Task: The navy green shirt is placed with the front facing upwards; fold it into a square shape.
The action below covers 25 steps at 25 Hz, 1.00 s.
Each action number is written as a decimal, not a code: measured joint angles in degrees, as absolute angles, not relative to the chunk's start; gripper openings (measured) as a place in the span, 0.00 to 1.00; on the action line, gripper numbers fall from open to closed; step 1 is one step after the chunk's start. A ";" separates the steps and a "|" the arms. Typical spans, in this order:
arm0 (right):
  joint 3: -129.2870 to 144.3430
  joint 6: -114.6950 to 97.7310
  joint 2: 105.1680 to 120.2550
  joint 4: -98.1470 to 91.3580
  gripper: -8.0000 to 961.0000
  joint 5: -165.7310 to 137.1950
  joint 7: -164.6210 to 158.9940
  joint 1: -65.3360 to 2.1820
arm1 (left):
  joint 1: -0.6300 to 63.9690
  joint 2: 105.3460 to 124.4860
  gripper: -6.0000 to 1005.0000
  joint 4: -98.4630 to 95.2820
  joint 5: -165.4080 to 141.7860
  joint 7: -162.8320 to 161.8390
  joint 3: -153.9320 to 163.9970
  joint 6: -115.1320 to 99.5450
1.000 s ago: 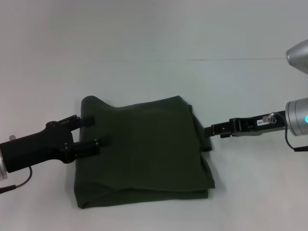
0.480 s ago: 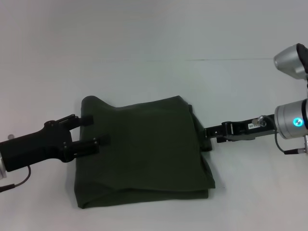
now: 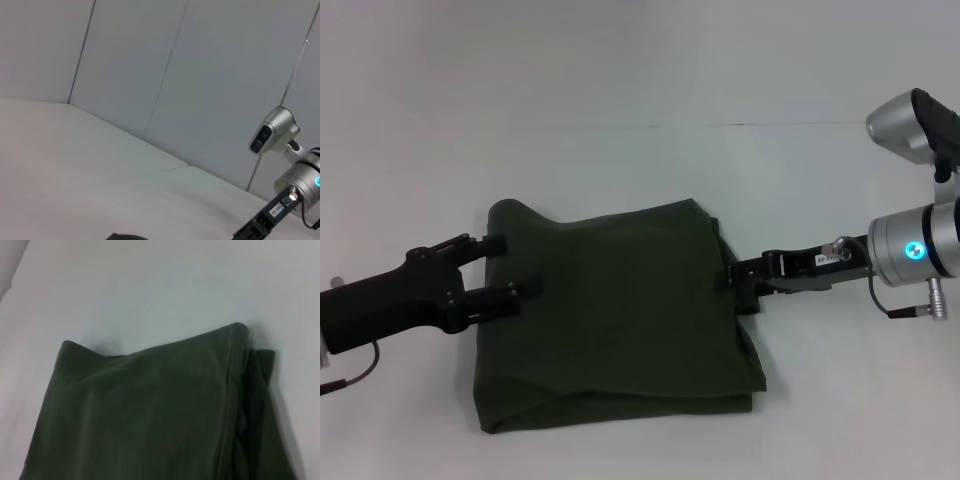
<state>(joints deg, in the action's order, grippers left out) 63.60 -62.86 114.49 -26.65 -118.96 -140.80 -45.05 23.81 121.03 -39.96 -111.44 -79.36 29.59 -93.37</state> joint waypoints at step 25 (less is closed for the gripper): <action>63.72 -61.34 116.13 -26.45 0.83 -122.16 -142.82 -47.05 | 23.89 121.02 0.88 -40.08 -111.43 -79.27 29.33 -93.34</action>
